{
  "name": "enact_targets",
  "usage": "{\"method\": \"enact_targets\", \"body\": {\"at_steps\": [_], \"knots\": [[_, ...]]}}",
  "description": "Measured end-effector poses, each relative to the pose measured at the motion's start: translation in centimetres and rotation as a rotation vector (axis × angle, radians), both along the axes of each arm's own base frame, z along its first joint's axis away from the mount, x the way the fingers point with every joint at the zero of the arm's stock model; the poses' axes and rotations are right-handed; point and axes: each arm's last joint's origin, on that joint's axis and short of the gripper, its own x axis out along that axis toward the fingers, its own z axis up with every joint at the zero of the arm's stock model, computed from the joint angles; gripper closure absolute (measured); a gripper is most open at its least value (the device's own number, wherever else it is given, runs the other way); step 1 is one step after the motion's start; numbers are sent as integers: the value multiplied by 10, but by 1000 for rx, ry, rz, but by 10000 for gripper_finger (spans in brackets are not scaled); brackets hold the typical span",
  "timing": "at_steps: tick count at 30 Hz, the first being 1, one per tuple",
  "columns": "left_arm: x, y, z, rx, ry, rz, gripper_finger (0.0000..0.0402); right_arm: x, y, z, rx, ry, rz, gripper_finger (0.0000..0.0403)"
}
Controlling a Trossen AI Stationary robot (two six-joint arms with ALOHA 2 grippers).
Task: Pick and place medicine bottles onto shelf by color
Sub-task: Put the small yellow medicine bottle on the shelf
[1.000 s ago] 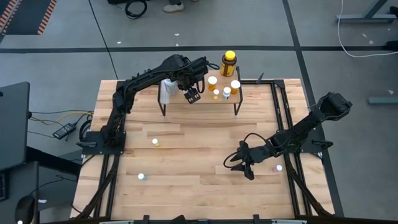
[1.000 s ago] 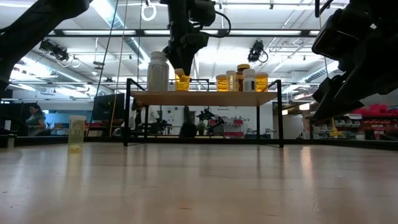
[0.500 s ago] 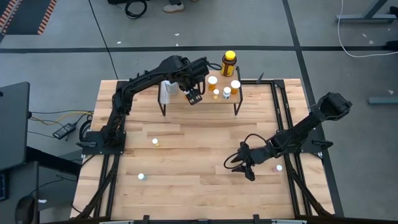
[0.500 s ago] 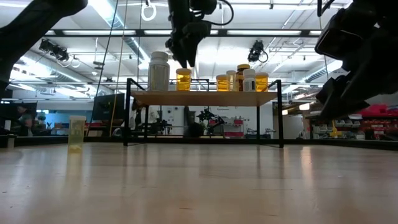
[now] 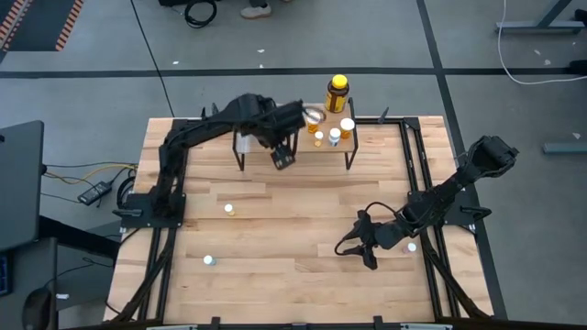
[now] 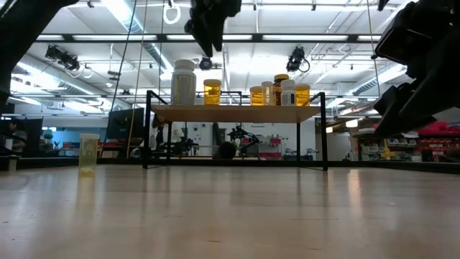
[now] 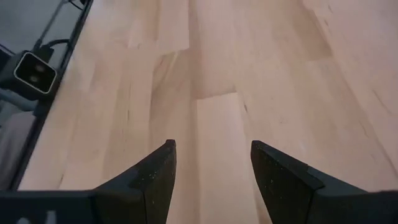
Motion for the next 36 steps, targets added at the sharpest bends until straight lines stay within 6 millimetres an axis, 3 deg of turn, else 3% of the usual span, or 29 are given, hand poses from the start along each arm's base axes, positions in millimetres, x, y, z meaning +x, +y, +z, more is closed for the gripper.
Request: {"method": "enact_targets", "body": {"at_steps": [12, 17, 22, 27, 36], "knots": [[5, -95, 3, -81, -61, -11, 156, -1, 1, 0, 9, 3, -21, 189], [1, -122, -7, -99, -22, -17, 169, -3, 4, 0, 8, 2, -6, 189], [-22, -131, -24, -103, 72, 16, 180, -4, 6, 0, 13, 4, 1, 189], [-63, -126, -41, -120, 160, 117, 178, -5, 7, 0, 12, 3, 3, 189], [-104, -117, -93, -59, 352, 214, 137, -4, 7, 1, 21, -11, -5, 189]]}}
